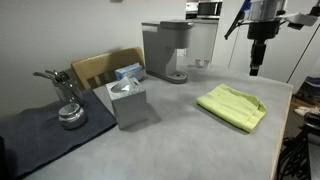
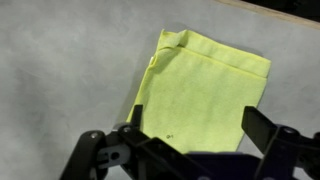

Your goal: Unfold the yellow towel once from right to left

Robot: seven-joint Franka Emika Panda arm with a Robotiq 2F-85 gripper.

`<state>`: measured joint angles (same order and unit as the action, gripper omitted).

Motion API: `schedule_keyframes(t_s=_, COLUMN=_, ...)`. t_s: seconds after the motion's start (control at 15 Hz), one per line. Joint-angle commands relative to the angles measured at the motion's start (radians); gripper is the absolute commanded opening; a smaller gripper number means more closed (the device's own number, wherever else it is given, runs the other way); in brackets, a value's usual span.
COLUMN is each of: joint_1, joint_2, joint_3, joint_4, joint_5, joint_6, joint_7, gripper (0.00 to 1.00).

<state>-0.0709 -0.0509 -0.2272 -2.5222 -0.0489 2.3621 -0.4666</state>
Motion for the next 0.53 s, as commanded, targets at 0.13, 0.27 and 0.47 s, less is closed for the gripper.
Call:
schedule_keyframes(t_s=0.13, joint_1=-0.055, joint_2=0.099, joint_3=0.017, joint_4=0.065, joint_5=0.018, joint_6=0.019, joint_7=0.03, gripper=1.0)
schedule_keyframes(t_s=0.27, joint_1=-0.064, joint_2=0.123, joint_3=0.019, joint_4=0.081, joint_5=0.028, joint_6=0.01, joint_7=0.034, gripper=1.0)
schedule_keyframes(t_s=0.47, joint_1=-0.075, joint_2=0.159, joint_3=0.023, joint_4=0.098, joint_5=0.055, joint_6=0.005, joint_7=0.031, gripper=1.0)
